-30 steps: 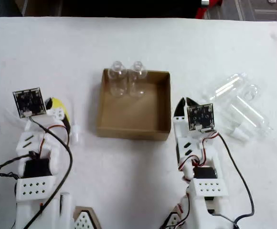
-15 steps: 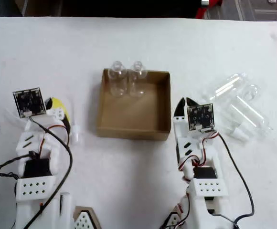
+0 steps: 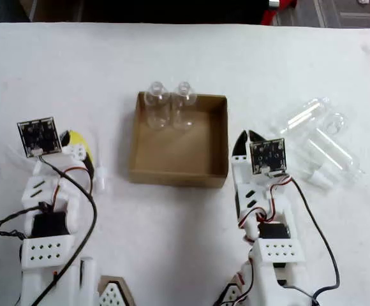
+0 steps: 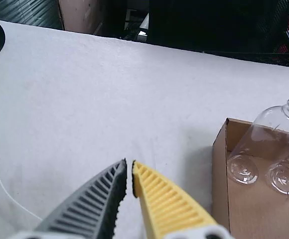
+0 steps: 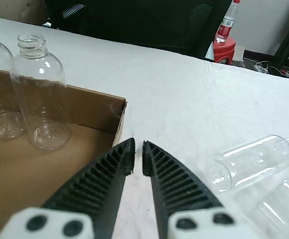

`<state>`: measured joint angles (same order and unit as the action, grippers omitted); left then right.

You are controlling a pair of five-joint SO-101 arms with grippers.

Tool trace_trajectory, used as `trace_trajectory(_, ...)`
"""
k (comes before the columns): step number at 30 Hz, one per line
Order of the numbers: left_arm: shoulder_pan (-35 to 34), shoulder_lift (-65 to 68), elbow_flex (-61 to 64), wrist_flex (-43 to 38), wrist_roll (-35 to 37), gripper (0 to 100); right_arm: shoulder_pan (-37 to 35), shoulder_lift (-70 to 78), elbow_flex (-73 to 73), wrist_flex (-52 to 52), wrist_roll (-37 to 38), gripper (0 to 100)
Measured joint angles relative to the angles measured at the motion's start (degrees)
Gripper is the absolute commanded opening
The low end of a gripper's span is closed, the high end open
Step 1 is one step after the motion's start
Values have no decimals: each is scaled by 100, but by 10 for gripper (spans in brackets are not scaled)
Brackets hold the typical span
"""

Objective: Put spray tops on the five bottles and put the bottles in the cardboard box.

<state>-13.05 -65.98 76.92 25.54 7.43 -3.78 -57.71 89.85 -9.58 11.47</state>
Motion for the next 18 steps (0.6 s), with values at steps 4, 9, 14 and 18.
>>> trace_trajectory(4, 0, 0, 0, 0, 0, 24, -53, 0, 0, 0, 0, 21)
trace_trajectory(9, 0, 0, 105, 0, 0, 24, -70, 0, -70, 132, 0, 17)
trace_trajectory(14, 0, 0, 105, 0, 0, 24, 193, 0, -853, 1468, -308, 17)
trace_trajectory(18, 0, 0, 308, -378, -18, 24, 422, 0, -1029, 1934, -422, 19)
